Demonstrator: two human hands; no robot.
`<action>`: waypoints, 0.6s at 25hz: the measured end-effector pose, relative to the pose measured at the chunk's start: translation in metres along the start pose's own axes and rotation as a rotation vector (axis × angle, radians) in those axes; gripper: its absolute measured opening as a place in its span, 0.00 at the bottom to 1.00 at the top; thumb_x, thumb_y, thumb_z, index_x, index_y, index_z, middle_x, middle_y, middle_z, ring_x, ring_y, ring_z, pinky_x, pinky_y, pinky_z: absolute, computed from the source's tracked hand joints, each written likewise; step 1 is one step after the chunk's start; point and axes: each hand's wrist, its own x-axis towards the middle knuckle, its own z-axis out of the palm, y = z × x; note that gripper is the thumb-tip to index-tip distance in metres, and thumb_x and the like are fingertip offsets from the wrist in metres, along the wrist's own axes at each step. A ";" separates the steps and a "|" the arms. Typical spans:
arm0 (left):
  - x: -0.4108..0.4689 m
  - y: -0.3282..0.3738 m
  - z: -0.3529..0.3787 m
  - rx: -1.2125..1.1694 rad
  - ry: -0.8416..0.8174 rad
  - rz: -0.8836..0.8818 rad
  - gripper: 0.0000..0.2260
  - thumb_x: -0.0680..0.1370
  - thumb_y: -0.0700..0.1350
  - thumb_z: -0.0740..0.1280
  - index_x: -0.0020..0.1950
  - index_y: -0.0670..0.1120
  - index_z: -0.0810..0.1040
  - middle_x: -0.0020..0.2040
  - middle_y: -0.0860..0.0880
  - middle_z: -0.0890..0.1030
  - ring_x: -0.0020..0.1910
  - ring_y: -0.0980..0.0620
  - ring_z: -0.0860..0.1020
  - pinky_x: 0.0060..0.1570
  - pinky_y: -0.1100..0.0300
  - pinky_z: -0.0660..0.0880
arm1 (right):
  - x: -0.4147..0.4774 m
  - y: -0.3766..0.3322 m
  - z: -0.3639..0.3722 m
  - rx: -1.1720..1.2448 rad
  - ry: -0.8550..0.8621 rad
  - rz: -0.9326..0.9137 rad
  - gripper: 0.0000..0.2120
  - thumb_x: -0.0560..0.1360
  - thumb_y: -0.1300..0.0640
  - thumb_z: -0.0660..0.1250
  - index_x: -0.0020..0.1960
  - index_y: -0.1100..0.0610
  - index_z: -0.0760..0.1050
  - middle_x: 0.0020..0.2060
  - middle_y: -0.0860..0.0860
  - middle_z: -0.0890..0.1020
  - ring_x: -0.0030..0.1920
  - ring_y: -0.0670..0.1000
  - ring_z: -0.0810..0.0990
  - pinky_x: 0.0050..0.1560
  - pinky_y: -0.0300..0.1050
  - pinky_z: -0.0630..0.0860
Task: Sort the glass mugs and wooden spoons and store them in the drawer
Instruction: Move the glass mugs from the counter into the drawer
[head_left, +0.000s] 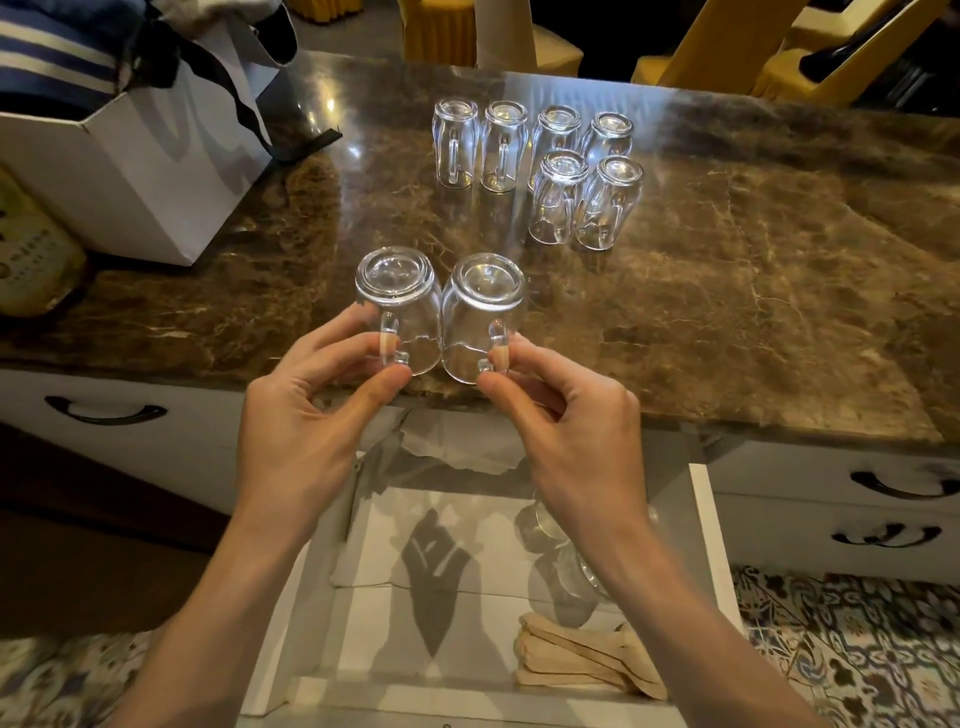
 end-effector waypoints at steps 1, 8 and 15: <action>-0.004 -0.001 -0.001 0.025 -0.002 -0.005 0.12 0.68 0.47 0.72 0.51 0.53 0.82 0.60 0.60 0.78 0.52 0.64 0.79 0.50 0.73 0.73 | -0.005 0.000 0.000 0.005 -0.010 -0.003 0.07 0.71 0.62 0.72 0.47 0.54 0.82 0.35 0.27 0.79 0.44 0.31 0.80 0.44 0.23 0.73; -0.041 -0.014 -0.012 0.091 -0.023 -0.118 0.11 0.65 0.47 0.74 0.45 0.58 0.84 0.59 0.59 0.78 0.57 0.65 0.76 0.51 0.77 0.70 | -0.042 0.012 -0.001 -0.014 -0.058 0.026 0.08 0.70 0.61 0.73 0.48 0.52 0.82 0.49 0.35 0.79 0.48 0.28 0.77 0.46 0.23 0.74; -0.073 -0.035 -0.014 0.040 -0.044 -0.292 0.07 0.62 0.50 0.73 0.39 0.56 0.84 0.57 0.63 0.76 0.60 0.67 0.73 0.44 0.77 0.73 | -0.075 0.032 0.000 -0.009 -0.122 0.130 0.06 0.70 0.59 0.73 0.46 0.52 0.80 0.44 0.31 0.80 0.53 0.33 0.79 0.46 0.26 0.76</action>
